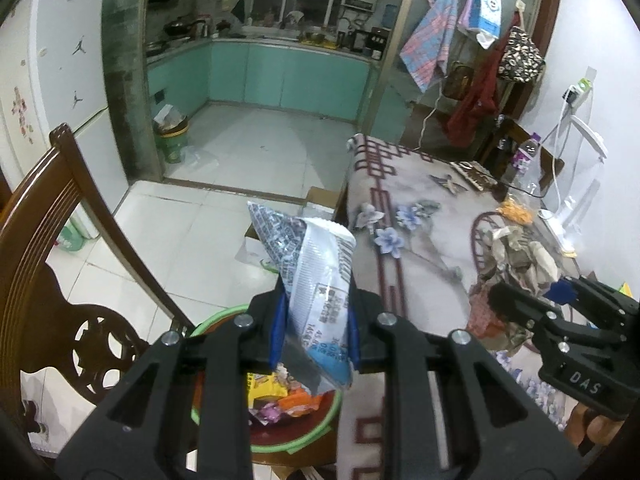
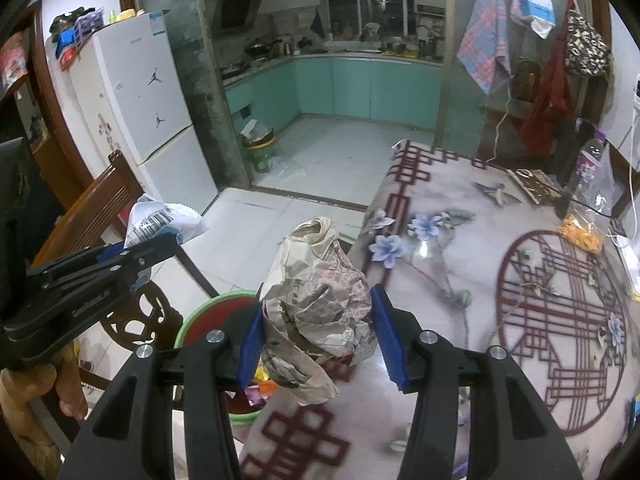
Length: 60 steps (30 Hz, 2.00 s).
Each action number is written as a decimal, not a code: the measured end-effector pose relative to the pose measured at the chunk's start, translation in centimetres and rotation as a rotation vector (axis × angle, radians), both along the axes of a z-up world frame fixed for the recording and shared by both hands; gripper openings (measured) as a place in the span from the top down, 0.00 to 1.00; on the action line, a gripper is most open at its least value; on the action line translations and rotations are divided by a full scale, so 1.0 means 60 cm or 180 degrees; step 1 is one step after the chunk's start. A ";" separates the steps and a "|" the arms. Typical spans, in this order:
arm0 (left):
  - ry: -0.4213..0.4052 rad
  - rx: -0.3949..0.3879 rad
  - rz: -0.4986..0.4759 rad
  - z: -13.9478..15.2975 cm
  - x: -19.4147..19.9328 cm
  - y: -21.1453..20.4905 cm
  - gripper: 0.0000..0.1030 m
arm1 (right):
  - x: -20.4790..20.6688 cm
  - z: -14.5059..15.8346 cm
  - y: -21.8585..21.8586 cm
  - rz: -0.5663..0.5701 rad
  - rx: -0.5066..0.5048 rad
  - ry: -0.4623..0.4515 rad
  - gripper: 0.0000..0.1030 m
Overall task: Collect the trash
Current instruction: 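Carry the wrapper and tissue over the red bucket, then open both grippers to drop the wrapper and tissue into the bucket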
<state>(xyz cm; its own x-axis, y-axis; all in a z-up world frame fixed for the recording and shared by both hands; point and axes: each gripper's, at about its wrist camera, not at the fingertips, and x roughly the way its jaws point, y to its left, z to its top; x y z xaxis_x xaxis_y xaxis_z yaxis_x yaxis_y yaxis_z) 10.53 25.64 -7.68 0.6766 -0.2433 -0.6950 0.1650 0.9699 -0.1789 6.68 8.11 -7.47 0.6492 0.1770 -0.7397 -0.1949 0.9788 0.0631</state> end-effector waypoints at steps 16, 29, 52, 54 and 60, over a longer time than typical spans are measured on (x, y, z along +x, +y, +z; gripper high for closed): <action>0.0233 0.0014 0.0223 -0.048 0.027 0.080 0.78 | 0.030 -0.048 0.102 0.0336 -0.0069 0.0267 0.52; 0.0507 0.0072 0.0352 -0.108 0.060 0.116 0.77 | 0.046 -0.103 0.158 0.0593 -0.0163 0.0531 0.52; 0.0740 0.0085 0.0631 -0.154 0.086 0.142 0.22 | 0.056 -0.120 0.178 0.0753 -0.0317 0.0465 0.10; 0.0664 0.0059 0.0688 -0.138 0.079 0.141 0.18 | 0.052 -0.106 0.165 0.0722 -0.0423 0.0357 0.09; 0.0000 -0.0136 0.0722 -0.052 0.035 0.104 0.05 | 0.020 -0.022 0.067 0.0286 -0.0510 -0.0341 0.07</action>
